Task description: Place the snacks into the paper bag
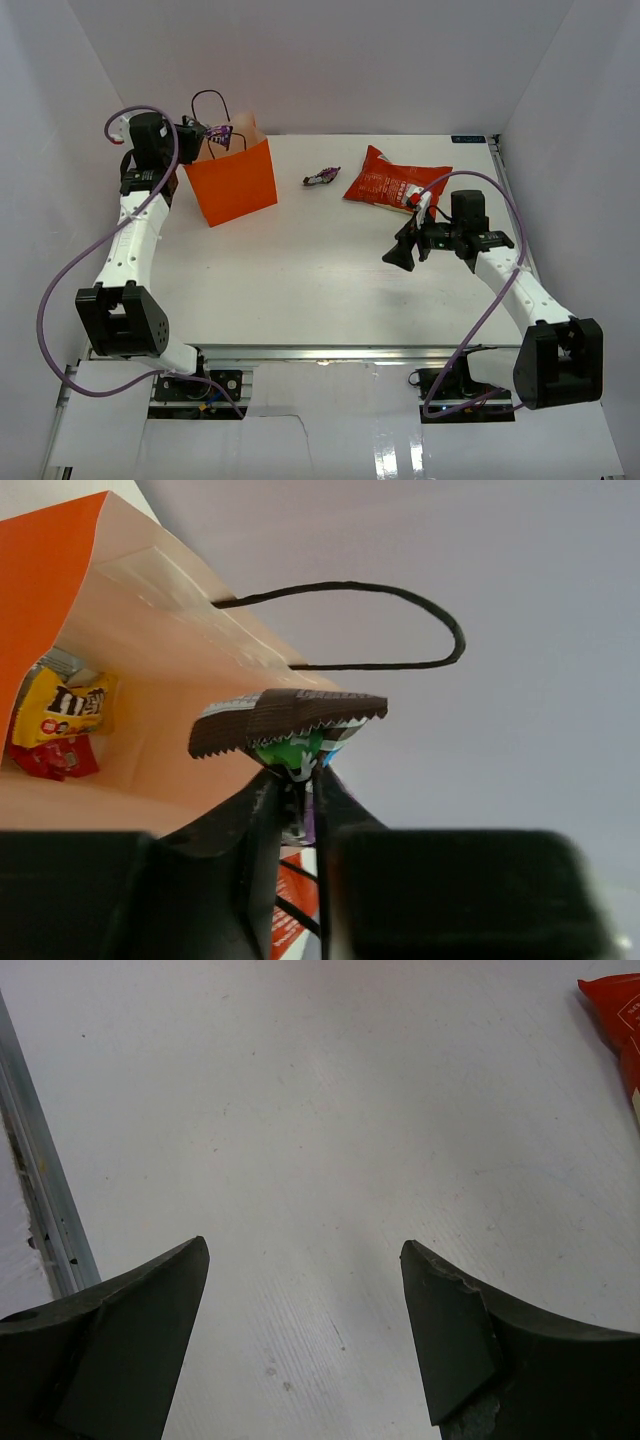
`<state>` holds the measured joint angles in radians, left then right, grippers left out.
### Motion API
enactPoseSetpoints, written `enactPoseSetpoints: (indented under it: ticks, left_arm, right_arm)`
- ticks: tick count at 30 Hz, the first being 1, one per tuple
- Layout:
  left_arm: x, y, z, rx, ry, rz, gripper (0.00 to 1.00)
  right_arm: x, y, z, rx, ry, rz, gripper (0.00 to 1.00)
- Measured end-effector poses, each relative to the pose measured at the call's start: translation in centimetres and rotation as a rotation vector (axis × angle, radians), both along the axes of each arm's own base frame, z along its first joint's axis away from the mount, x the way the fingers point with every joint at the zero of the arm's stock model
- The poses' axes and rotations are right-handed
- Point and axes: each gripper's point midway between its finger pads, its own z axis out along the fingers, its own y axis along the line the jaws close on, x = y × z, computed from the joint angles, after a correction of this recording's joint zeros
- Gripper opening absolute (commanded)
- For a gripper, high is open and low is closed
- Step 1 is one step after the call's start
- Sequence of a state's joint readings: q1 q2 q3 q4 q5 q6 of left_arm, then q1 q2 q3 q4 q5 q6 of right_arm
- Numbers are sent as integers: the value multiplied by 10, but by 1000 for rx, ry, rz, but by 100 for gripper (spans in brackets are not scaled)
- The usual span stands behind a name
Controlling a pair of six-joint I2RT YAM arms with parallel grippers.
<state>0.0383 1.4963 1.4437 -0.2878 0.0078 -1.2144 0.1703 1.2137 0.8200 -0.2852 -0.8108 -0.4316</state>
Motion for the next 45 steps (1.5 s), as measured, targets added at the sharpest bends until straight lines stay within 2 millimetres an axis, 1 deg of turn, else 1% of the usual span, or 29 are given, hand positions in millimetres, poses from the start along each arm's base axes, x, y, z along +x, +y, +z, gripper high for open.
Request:
enactPoseSetpoints:
  ticks: [2, 3, 6, 8, 10, 12, 13, 14, 16, 18, 19, 20, 21, 23, 24, 25, 26, 28, 30, 32, 33, 34, 35, 38, 39, 40, 42, 44, 45]
  left_arm:
    - [0, 0, 1, 0, -5, -2, 42]
    - [0, 0, 1, 0, -5, -3, 50]
    - [0, 0, -2, 2, -2, -5, 62]
    - [0, 1, -2, 3, -1, -7, 66]
    - [0, 2, -2, 16, -5, -11, 72]
    - [0, 4, 1, 46, -9, -16, 75]
    - [0, 5, 4, 67, -16, -20, 78]
    - [0, 6, 9, 99, -28, -28, 78]
    - [0, 6, 28, 194, -78, -61, 86]
    - [-2, 3, 53, 317, -149, -113, 89]
    - [-4, -2, 66, 368, -183, -140, 90]
    - [-6, -9, 83, 429, -231, -169, 91]
    - [-10, -20, 97, 491, -276, -204, 91]
    - [-24, -54, 120, 605, -365, -289, 91]
    - [-32, -73, 128, 654, -409, -337, 91]
    - [-42, -97, 135, 708, -458, -400, 91]
    - [-50, -118, 139, 753, -501, -456, 91]
    - [-68, -161, 140, 851, -590, -586, 91]
    - [-80, -197, 133, 950, -666, -704, 94]
    - [-86, -227, 121, 1033, -735, -809, 96]
    - [-86, -239, 113, 1076, -766, -856, 97]
    - [-82, -250, 100, 1115, -786, -897, 97]
    - [-77, -256, 88, 1147, -790, -927, 98]
    - [-47, -272, 34, 1231, -762, -1011, 98]
    - [-38, -275, 22, 1256, -762, -1026, 98]
    - [-23, -281, -9, 1277, -728, -1063, 98]
    - [-3, -289, -53, 1315, -692, -1104, 98]
    - [14, -292, -93, 1352, -646, -1131, 98]
    - [22, -293, -108, 1370, -634, -1133, 98]
  right_arm:
    - [0, 0, -2, -1, 5, 0, 83]
    - [1, 0, -3, -2, 11, 1, 83]
    - [1, 0, -7, -4, 25, 2, 83]
    - [2, 1, -9, -4, 32, 3, 83]
    - [3, 1, -9, -4, 36, 3, 83]
    - [4, 1, -7, -3, 32, 3, 83]
    - [5, 1, -6, -3, 29, 3, 83]
    - [6, 1, -4, -2, 25, 3, 83]
    - [8, 2, -2, -2, 20, 3, 84]
    - [9, 2, -2, -1, 18, 3, 84]
    - [9, 2, -2, -2, 20, 3, 84]
    - [9, 2, -3, -2, 21, 3, 84]
    - [9, 2, -3, -3, 24, 3, 84]
    - [10, 2, -5, -4, 30, 3, 84]
    - [10, 2, -6, -5, 34, 2, 84]
    - [10, 2, -7, -6, 36, 2, 84]
    - [10, 2, -7, -6, 37, 2, 84]
    - [10, 1, -7, -7, 37, 0, 84]
    - [11, 0, -7, -6, 37, -6, 85]
    - [13, -4, -7, -5, 37, -18, 85]
    - [15, -7, -7, -4, 37, -28, 85]
    - [17, -10, -7, -4, 36, -38, 85]
    - [19, -14, -7, -3, 34, -49, 85]
    - [23, -23, -6, -6, 24, -74, 85]
    - [24, -25, -6, -7, 19, -80, 85]
    - [24, -28, -6, -8, 14, -84, 85]
    - [23, -30, -7, -11, 9, -88, 85]
    - [22, -31, -10, -16, 9, -84, 85]
    - [21, -31, -11, -17, 9, -83, 85]
